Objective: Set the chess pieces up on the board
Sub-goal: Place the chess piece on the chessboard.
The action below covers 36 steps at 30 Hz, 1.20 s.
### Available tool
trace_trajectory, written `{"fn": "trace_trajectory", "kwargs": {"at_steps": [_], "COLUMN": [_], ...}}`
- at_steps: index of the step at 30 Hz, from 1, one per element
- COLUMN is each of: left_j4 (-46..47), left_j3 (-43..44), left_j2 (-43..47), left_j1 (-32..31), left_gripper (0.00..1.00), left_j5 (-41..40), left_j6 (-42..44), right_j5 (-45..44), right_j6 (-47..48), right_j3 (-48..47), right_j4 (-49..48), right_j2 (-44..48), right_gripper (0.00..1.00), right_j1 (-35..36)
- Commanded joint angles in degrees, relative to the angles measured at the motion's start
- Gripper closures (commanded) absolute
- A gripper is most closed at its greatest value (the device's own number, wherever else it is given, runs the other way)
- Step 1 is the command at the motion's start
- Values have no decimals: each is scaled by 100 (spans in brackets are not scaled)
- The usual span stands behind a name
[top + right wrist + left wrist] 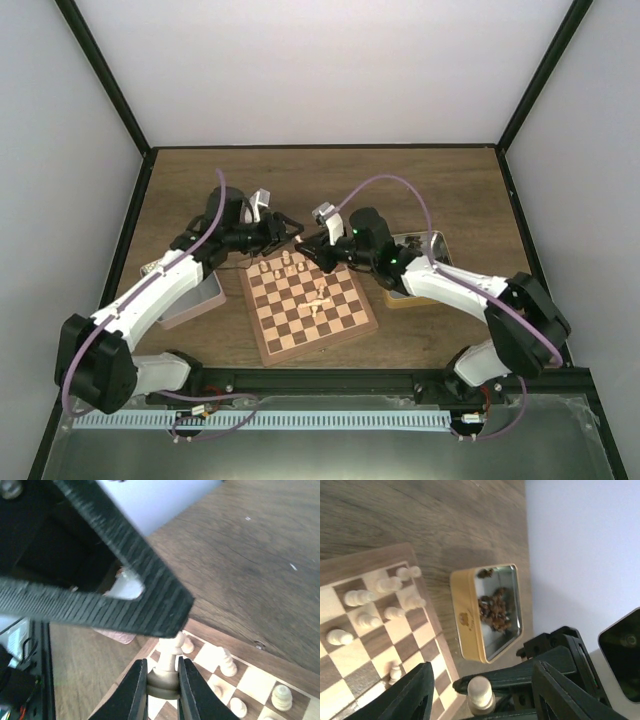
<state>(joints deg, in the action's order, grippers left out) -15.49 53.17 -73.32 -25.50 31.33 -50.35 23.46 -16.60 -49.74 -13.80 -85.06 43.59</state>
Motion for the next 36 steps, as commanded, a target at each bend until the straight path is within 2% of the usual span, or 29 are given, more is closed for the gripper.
{"fn": "trace_trajectory", "kwargs": {"at_steps": [1, 6, 11, 15, 20, 28, 36], "left_j4": [-275, -439, -623, -964, -1458, -1314, -1325], "left_j3": [-35, -26, 69, 166, 47, -141, -173], "left_j2": [387, 565, 631, 691, 796, 966, 945], "left_j1": [-4, 1, 14, 23, 74, 106, 120], "left_gripper": [44, 50, 70, 79, 81, 72, 71], "left_j5": [788, 1281, 1486, 1493, 1545, 1852, 1798], "left_j6": [709, 851, 971, 1314, 1899, 1837, 1929], "right_j5": [833, 1175, 1271, 1276, 1416, 1530, 1691], "right_j6": [1165, 1640, 1869, 1979, 2073, 2246, 2366], "right_j3": [302, 336, 259, 170, 134, 69, -68], "right_j4": [-601, -572, -461, -312, -171, 12, 177], "right_j2": [552, 707, 713, 688, 691, 631, 532], "right_gripper": [99, 97, 97, 97, 96, 96, 96], "right_j1": [-9, -9, -9, -9, -9, -9, -9]}}
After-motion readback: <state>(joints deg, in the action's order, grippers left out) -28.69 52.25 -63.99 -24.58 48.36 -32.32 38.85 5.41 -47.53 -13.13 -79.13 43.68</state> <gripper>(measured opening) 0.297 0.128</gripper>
